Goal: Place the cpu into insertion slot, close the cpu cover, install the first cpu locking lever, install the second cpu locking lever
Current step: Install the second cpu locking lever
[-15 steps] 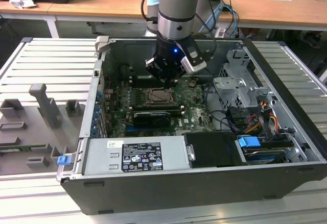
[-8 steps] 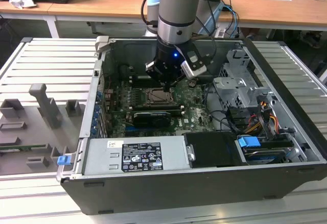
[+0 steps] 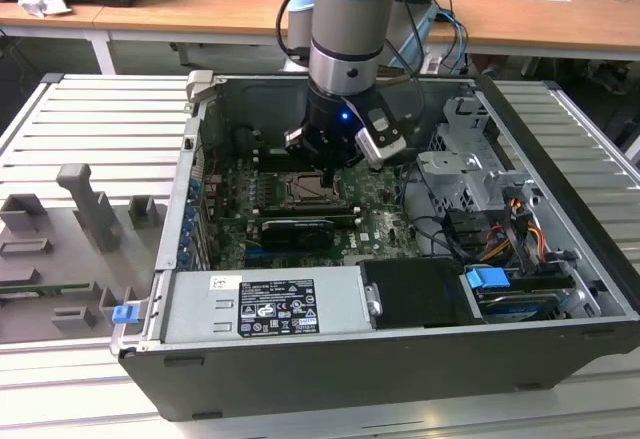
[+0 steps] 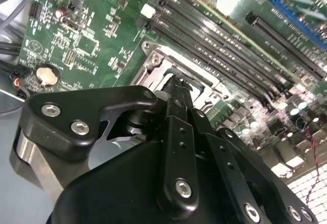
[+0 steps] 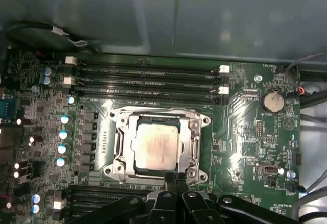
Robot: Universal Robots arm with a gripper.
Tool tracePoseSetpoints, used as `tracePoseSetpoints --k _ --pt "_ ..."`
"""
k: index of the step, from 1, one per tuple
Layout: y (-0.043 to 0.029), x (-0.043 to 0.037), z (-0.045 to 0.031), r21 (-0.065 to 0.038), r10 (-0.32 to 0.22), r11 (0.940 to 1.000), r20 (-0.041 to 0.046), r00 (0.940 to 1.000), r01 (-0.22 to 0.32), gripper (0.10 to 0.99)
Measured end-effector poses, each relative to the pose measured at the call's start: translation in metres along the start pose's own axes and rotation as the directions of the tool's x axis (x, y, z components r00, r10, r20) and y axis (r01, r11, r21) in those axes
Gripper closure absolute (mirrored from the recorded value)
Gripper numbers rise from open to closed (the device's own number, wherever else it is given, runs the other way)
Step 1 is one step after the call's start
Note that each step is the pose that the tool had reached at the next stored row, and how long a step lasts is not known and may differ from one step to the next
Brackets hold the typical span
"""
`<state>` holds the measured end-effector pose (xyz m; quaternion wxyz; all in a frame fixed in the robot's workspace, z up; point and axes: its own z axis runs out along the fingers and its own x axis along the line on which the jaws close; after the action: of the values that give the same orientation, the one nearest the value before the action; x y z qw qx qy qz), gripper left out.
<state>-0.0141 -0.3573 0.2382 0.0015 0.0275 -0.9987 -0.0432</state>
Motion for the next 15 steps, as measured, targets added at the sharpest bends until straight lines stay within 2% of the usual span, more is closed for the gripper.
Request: tracePoseSetpoints --k 2,4,6,8,9,10,11,15 --pt "-0.0032 0.0002 0.0005 0.000 0.000 1.0000 -0.0017 1.0000 0.000 0.980" --pt "-0.0102 0.0007 0.0006 -0.001 0.000 1.0000 -0.0024 1.0000 0.000 0.980" --pt "-0.0144 0.0016 0.0003 -0.001 0.000 1.0000 -0.0024 1.0000 0.000 0.980" --pt "-0.0156 0.0052 0.0003 -0.002 0.000 1.0000 -0.0021 1.0000 0.000 0.980" --pt "-0.0159 0.0122 0.0004 -0.007 0.000 1.0000 -0.0020 1.0000 0.000 0.980" --pt "-0.0157 0.0225 0.0008 -0.007 0.000 1.0000 -0.0021 1.0000 0.000 0.980" --pt "-0.0154 0.0284 0.0013 -0.007 0.000 1.0000 -0.0020 1.0000 0.000 0.980" --pt "-0.0152 0.0373 0.0039 -0.007 0.000 1.0000 -0.0019 1.0000 0.000 0.980"
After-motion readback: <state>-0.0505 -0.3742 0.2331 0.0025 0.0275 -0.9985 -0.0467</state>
